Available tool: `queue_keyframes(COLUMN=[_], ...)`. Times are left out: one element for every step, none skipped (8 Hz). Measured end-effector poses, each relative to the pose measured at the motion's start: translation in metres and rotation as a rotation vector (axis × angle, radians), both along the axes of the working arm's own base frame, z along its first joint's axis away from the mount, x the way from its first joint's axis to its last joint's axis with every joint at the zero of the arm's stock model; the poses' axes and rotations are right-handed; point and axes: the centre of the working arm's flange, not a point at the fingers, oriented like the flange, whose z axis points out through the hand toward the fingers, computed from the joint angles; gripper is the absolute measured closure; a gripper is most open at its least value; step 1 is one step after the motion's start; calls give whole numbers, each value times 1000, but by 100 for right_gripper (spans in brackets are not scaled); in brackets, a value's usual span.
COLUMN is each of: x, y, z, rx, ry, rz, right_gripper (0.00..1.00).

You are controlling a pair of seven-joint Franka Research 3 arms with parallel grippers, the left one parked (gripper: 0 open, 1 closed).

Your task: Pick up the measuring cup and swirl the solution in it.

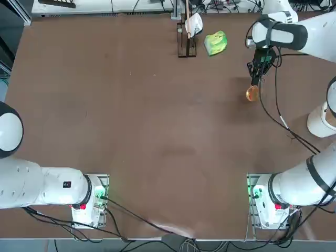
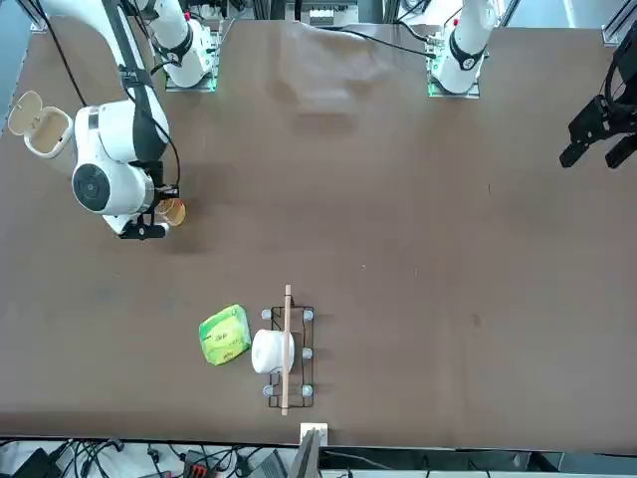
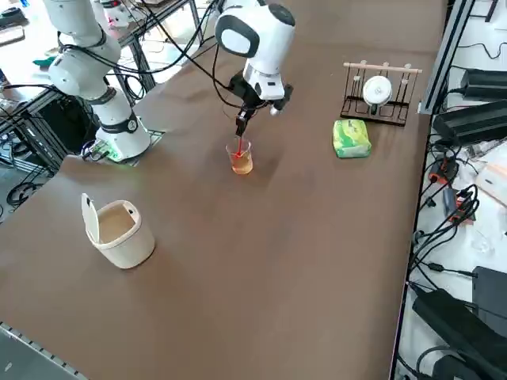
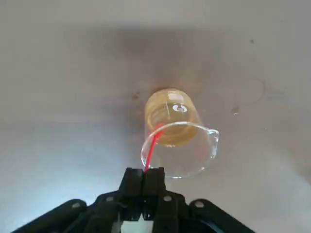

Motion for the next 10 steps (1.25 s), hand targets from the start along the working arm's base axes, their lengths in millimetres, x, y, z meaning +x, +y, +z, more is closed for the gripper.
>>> queue_keyframes(x=[1, 3, 6, 8, 11, 12, 12, 12, 11, 10], y=[-3, -6, -8, -9, -9, -10, -11, -11, -8, -3], z=[1, 3, 6, 9, 11, 12, 10, 4, -3, -8], rx=[-11, -36, -60, -74, -78, -90, -126, -165, -186, -192], ry=[-4, -14, -24, -35, -43, -47, -48, -46, -40, -34], rz=[-8, -18, -28, -38, -43, -37, -29, -25, -22, -17], right_gripper=[98, 98, 98, 98, 98, 97, 97, 97, 96, 95])
